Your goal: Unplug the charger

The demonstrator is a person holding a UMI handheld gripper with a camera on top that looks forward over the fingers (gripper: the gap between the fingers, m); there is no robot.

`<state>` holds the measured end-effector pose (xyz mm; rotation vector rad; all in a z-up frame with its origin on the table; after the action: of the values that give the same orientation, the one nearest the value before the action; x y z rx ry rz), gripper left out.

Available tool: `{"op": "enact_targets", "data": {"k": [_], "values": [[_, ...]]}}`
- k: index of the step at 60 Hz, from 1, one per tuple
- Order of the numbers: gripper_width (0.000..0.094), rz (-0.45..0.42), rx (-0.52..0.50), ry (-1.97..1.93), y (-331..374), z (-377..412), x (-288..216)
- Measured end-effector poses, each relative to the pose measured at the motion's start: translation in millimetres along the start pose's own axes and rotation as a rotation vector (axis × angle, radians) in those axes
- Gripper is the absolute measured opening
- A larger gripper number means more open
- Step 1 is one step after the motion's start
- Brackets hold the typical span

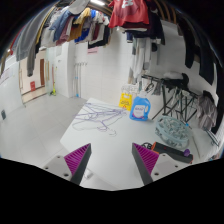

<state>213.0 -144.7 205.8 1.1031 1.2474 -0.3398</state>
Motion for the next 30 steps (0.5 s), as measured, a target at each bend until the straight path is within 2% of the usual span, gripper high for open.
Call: {"op": "enact_targets", "data": {"k": [14,17,30], "values": [[0.0855,0.023,0.091,-0.065,-4.4,-61.4,18.7],[0.0857,0.017,0.117,-0.077,-17.6,-93.7,33.7],[0.0857,0.042,0.298,-0.168,-7.1,-191.0,67.9]]}}
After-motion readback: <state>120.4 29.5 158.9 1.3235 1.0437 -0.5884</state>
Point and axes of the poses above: the point between the fingertips, and its own axes, seen from behind it with the camera up: z to the left, x down, y backward, against the way the camera looks, the point moved 5 cm from there along y, backward, against the way the camera looks, and after that the axes turned 2 degrees about -x, right-handed, at the moved point
